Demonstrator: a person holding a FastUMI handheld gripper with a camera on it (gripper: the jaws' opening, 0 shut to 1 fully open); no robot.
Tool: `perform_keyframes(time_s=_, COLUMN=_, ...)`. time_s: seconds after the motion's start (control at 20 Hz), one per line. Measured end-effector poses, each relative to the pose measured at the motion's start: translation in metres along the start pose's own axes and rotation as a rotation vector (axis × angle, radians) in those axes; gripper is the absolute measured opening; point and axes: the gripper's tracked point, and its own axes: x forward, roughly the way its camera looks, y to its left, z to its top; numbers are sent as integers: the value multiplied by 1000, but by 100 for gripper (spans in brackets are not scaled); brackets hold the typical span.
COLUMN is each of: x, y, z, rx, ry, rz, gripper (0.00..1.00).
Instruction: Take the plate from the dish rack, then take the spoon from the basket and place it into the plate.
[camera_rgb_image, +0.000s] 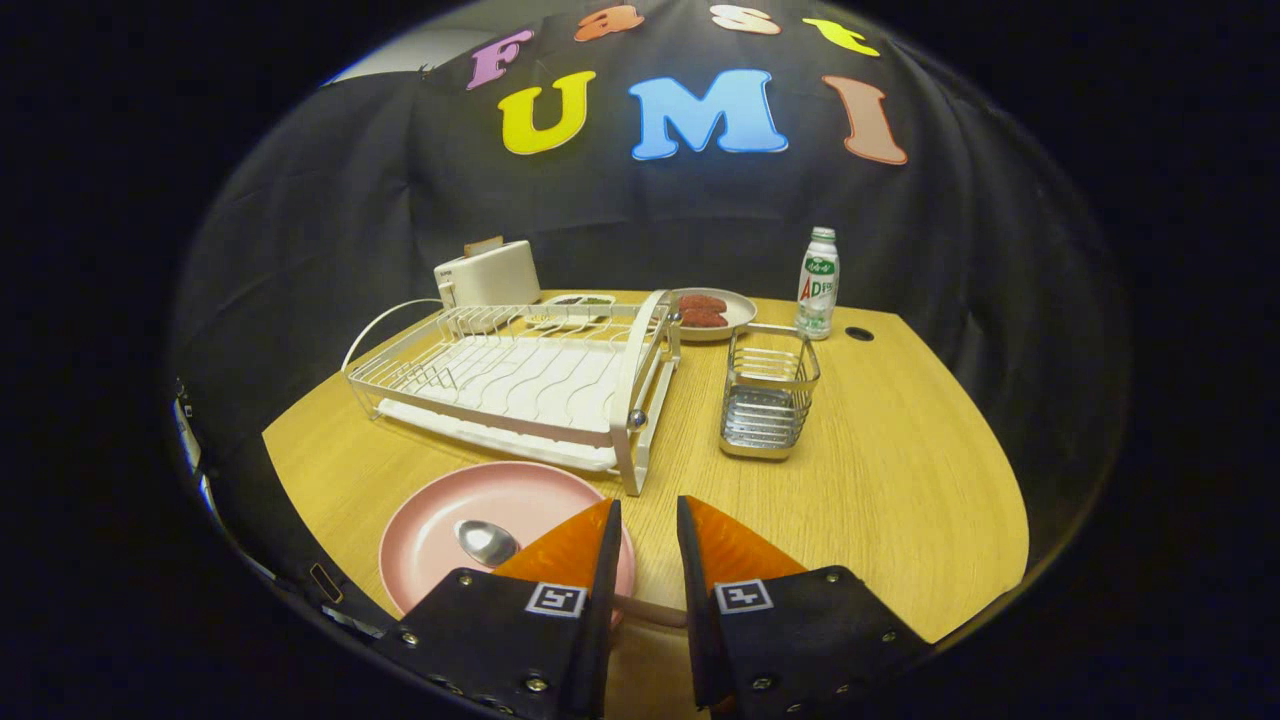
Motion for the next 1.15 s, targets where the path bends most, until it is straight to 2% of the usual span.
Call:
perform_keyframes(time_s=0.65, x=-65, y=-72, z=160, rx=35, ry=-350, rz=-223, gripper=33)
perform_keyframes(time_s=0.85, x=-83, y=-89, z=198, rx=61, ry=-416, rz=-278, gripper=32)
perform_keyframes(time_s=0.95, x=-87, y=-93, z=216, rx=79, ry=-460, rz=-283, gripper=33)
perform_keyframes(time_s=1.05, x=-96, y=-93, z=223, rx=73, ry=-475, rz=-277, gripper=42)
perform_keyframes(time_s=1.15, x=-95, y=-92, z=231, rx=53, ry=-489, rz=-257, gripper=42)
